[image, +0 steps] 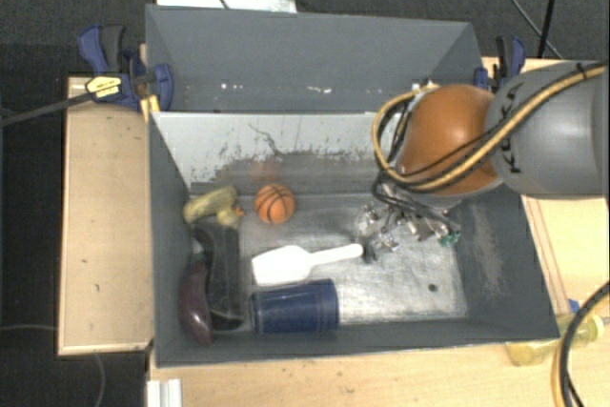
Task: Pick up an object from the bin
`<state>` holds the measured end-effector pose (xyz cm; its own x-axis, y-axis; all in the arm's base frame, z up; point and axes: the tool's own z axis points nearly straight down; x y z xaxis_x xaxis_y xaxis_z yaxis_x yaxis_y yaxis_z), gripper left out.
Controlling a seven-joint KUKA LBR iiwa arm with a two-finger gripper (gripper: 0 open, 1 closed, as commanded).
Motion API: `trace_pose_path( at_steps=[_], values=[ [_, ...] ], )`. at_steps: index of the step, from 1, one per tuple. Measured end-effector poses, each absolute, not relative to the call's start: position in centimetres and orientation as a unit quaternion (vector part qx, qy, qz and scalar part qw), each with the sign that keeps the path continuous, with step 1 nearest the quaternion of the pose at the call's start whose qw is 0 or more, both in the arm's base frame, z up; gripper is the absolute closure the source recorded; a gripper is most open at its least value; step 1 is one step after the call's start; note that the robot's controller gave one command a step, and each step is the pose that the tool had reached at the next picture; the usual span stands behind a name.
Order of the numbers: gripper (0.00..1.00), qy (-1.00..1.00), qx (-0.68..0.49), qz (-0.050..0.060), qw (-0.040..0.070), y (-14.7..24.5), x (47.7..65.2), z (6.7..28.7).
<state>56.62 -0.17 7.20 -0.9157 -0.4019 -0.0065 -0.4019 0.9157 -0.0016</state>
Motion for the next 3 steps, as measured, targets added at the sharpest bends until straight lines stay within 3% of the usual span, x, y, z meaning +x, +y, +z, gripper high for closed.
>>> trace_pose_path(
  at_steps=[1, 2, 3],
  values=[
    [1.0, 0.979, -0.205, 0.0, 0.003, -0.2, 56.6, 7.2],
    [1.0, 0.98, -0.2, 0.001, -0.002, -0.3, 56.5, 11.4],
    [1.0, 0.98, -0.197, 0.001, 0.0, -0.6, 56.3, 18.3]
  ],
)
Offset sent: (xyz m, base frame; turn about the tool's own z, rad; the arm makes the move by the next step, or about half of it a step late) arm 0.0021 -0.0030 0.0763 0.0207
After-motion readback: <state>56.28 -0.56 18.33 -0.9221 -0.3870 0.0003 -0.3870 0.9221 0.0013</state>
